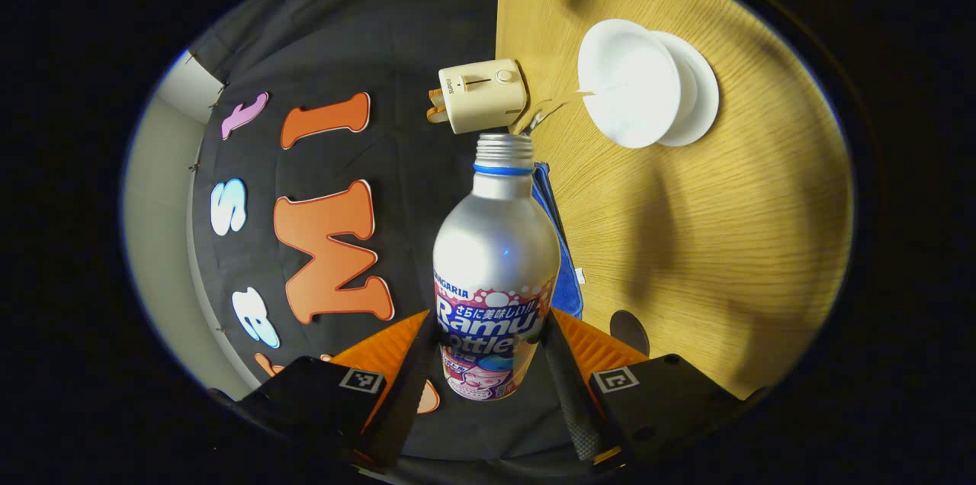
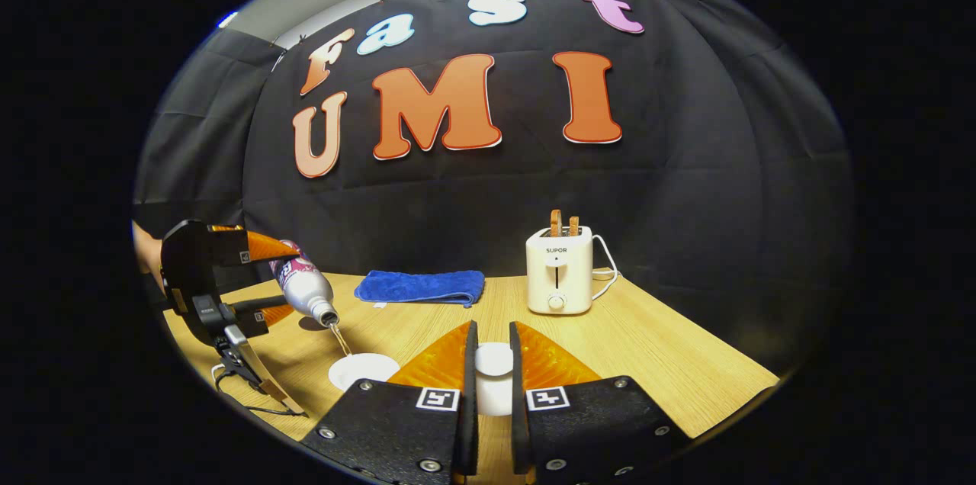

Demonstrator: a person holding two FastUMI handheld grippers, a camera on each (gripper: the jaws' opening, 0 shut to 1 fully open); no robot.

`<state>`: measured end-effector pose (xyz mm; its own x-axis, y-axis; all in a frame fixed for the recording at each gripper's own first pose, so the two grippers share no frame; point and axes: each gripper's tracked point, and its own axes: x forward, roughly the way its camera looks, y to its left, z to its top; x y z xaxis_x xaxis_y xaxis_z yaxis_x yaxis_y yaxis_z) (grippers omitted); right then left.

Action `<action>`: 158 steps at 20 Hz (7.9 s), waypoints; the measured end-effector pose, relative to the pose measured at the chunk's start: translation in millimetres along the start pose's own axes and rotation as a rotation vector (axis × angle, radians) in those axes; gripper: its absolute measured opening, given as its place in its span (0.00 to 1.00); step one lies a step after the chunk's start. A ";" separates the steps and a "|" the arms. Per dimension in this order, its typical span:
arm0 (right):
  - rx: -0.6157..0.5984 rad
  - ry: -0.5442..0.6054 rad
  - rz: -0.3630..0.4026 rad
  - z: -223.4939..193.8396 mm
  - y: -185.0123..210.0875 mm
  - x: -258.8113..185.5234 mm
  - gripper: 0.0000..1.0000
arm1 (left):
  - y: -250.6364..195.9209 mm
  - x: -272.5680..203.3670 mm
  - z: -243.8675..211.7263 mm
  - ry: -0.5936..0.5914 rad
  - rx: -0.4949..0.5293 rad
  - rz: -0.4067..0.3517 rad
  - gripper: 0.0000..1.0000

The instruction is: Open the teacup lid with one hand, grasp the water bottle and pour water into the teacup with the other hand; after pouring, place the water bottle on the coaster and then close the teacup lid.

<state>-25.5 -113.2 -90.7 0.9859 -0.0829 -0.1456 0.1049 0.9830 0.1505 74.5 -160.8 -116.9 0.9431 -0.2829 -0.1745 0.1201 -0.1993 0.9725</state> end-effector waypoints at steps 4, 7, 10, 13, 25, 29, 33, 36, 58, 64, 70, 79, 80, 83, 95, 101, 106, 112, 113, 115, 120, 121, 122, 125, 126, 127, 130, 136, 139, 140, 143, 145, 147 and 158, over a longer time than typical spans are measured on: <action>-0.006 -0.013 0.014 2.4 3.4 -0.7 0.18 | 4.1 0.0 1.3 0.001 0.028 0.029 0.84; -0.012 -0.016 0.023 2.3 4.9 0.2 0.17 | 5.2 -2.8 4.5 -0.004 0.044 0.045 0.84; -0.018 -0.019 0.026 1.9 5.4 -0.8 0.18 | 8.0 -1.9 2.4 -0.006 0.062 0.060 0.84; -0.013 -0.020 0.034 0.0 6.7 -2.2 0.18 | 8.3 -1.2 2.2 -0.002 0.076 0.074 0.84; -0.023 -0.006 0.041 -7.7 6.7 1.0 0.17 | 14.0 -0.9 5.0 -0.024 0.135 0.096 0.84; -0.032 -0.001 0.048 -9.4 10.2 2.0 0.17 | 15.5 -1.6 7.4 -0.037 0.162 0.103 0.84; -0.038 0.001 0.056 -10.4 13.8 2.8 0.17 | 12.8 0.5 14.9 -0.050 0.190 0.104 0.85; -0.043 0.003 0.061 -10.8 16.9 3.5 0.17 | 12.0 1.0 17.8 -0.063 0.205 0.107 0.85; -0.052 0.026 0.110 -15.6 42.3 12.0 0.18 | 5.8 -0.6 31.8 -0.135 0.207 0.157 0.84; -0.055 0.029 0.107 -12.1 48.1 18.1 0.17 | 27.8 -5.7 11.9 -0.078 -0.042 0.206 0.83; -0.060 0.018 0.104 -3.0 57.9 20.4 0.17 | 61.3 -14.0 -4.1 -0.080 -0.323 0.310 0.82; -0.101 0.004 0.130 12.5 88.6 21.6 0.17 | 49.7 -0.2 -60.0 0.055 -0.973 0.275 0.83; -0.107 0.006 0.128 12.2 91.4 22.2 0.17 | 44.1 1.0 -65.8 0.070 -1.040 0.257 0.83; -0.119 0.013 0.129 9.1 102.8 25.5 0.18 | 41.6 4.4 -83.5 0.097 -1.222 0.258 0.83; -0.109 0.077 0.162 -27.1 136.4 39.1 0.18 | 16.5 17.8 -121.2 0.144 -1.699 0.236 0.82; -0.114 0.134 0.171 -55.7 142.9 50.3 0.18 | -3.5 23.2 -118.9 0.166 -1.763 0.188 0.83; -0.121 0.169 0.187 -71.5 149.1 54.3 0.18 | -11.9 23.4 -123.7 0.181 -1.771 0.189 0.82; -0.103 0.189 0.186 -79.1 145.5 56.4 0.18 | -21.5 31.8 -120.6 0.179 -1.799 0.173 0.83; -0.103 0.190 0.187 -79.2 145.3 56.3 0.20 | -24.0 33.2 -120.1 0.179 -1.808 0.169 0.83; -0.091 0.198 0.192 -78.4 144.7 55.8 0.26 | -31.6 40.1 -114.5 0.166 -1.829 0.143 0.83; -0.040 0.176 0.212 -64.7 147.5 54.0 0.41 | -53.6 53.5 -119.1 0.167 -1.915 0.102 0.83; -0.040 0.165 0.215 -59.9 147.3 52.0 0.48 | -56.6 56.0 -119.9 0.165 -1.930 0.091 0.82; -0.042 0.152 0.217 -55.1 147.7 51.1 0.52 | -60.5 59.6 -119.5 0.167 -1.944 0.082 0.83; -0.044 0.108 0.222 -38.1 146.6 46.8 0.67 | -74.3 72.4 -117.7 0.187 -1.991 0.034 0.82; -0.042 0.096 0.220 -34.2 144.7 46.6 0.70 | -80.3 76.8 -115.7 0.200 -2.000 0.012 0.83; -0.039 0.087 0.216 -29.7 142.7 46.4 0.74 | -87.3 81.4 -116.4 0.218 -2.000 0.003 0.83; -0.033 0.065 0.201 -20.9 134.3 46.4 0.78 | -106.1 88.3 -109.8 0.251 -1.996 -0.049 0.83; -0.059 0.059 0.160 -16.5 118.6 55.7 0.80 | -121.9 98.0 -103.6 0.277 -1.987 -0.100 0.86; -0.063 0.063 0.157 -17.4 119.5 59.0 0.80 | -121.2 96.8 -103.4 0.260 -1.994 -0.112 0.89; -0.065 0.060 0.155 -16.1 120.0 59.5 0.80 | -123.2 96.8 -104.6 0.266 -1.985 -0.109 0.90; -0.065 0.047 0.157 -11.0 123.8 59.6 0.80 | -115.1 92.8 -102.1 0.240 -1.987 -0.112 0.92; -0.068 0.033 0.159 -4.7 127.5 58.0 0.80 | -103.7 88.8 -99.5 0.193 -1.998 -0.103 0.92; -0.076 0.019 0.157 -0.6 130.4 57.7 0.80 | -99.8 82.9 -98.2 0.178 -1.984 -0.101 0.93; -0.087 -0.077 0.136 42.7 143.9 32.9 0.80 | -30.3 10.8 -114.7 0.088 -1.924 0.082 0.93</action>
<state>27.6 18.5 -32.1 0.9976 0.0425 -0.0540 -0.0382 0.9962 0.0782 116.6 -50.3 -130.6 0.9666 -0.1834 -0.1790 0.1520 0.9726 -0.1760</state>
